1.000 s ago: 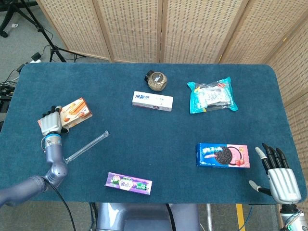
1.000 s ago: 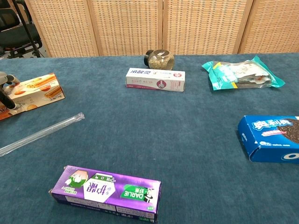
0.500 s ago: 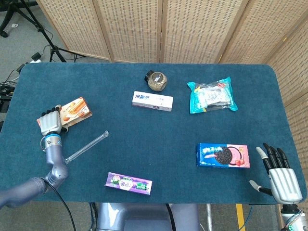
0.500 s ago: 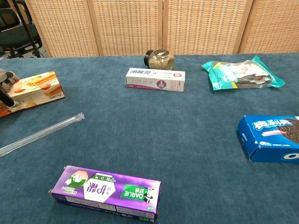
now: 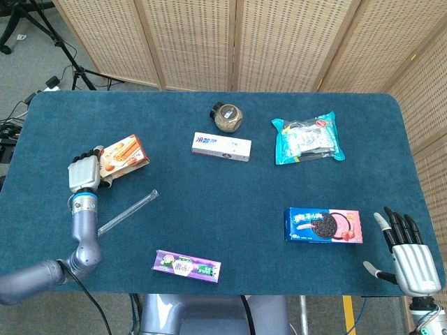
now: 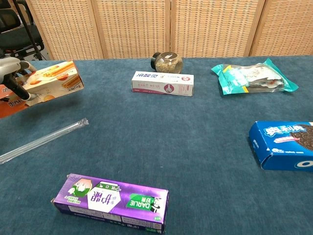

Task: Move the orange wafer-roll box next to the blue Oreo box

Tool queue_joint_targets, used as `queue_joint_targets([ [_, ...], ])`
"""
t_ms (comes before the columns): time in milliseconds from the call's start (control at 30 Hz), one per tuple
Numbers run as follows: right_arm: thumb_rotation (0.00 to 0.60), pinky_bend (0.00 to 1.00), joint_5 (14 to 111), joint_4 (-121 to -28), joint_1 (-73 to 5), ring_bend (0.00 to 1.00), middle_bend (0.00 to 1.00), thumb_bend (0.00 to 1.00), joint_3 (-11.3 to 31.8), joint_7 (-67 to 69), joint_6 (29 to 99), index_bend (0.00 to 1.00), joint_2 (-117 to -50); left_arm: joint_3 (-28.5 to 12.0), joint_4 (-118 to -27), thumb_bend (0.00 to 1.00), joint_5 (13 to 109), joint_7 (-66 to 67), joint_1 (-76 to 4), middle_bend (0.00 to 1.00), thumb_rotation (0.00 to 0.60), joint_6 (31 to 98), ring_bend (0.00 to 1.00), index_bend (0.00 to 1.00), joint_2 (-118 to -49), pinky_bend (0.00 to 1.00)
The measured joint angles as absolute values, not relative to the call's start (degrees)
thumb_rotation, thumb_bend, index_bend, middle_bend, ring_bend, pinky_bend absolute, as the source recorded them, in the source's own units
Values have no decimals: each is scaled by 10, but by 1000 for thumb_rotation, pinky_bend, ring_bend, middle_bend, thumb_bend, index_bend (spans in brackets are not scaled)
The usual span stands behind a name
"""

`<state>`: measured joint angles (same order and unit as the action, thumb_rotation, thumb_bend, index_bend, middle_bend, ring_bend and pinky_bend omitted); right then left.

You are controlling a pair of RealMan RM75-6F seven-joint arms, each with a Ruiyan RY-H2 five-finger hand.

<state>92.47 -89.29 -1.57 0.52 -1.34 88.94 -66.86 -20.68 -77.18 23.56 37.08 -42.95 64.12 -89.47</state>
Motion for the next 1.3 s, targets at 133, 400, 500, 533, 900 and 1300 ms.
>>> queue_joint_targets([
  [133,600,0,924,-893,-16,0,0,131,5,-12,887,46,-668,-211,-829,525,238,378,-432,241,600,646,312,524,-877,249],
  [400,600,0,924,-894,-16,0,0,131,5,-7,888,46,-666,-209,-935,520,258,397,-446,241,600,660,312,524,-855,249],
  [500,600,0,926,-895,-15,0,0,131,4,-5,890,46,-665,-205,-972,519,265,409,-456,241,600,668,312,524,-853,249],
  [533,600,0,927,-896,-15,0,0,131,4,-5,891,46,-664,-203,-986,519,266,414,-463,241,600,671,312,524,-854,249],
  [900,600,0,927,-897,-14,0,0,131,4,14,891,46,-657,-202,-1009,518,237,466,-529,241,600,683,311,524,-906,249],
  [1300,600,0,928,-894,-13,0,0,131,5,36,896,46,-652,-179,-941,506,218,509,-584,241,600,663,311,524,-966,249],
])
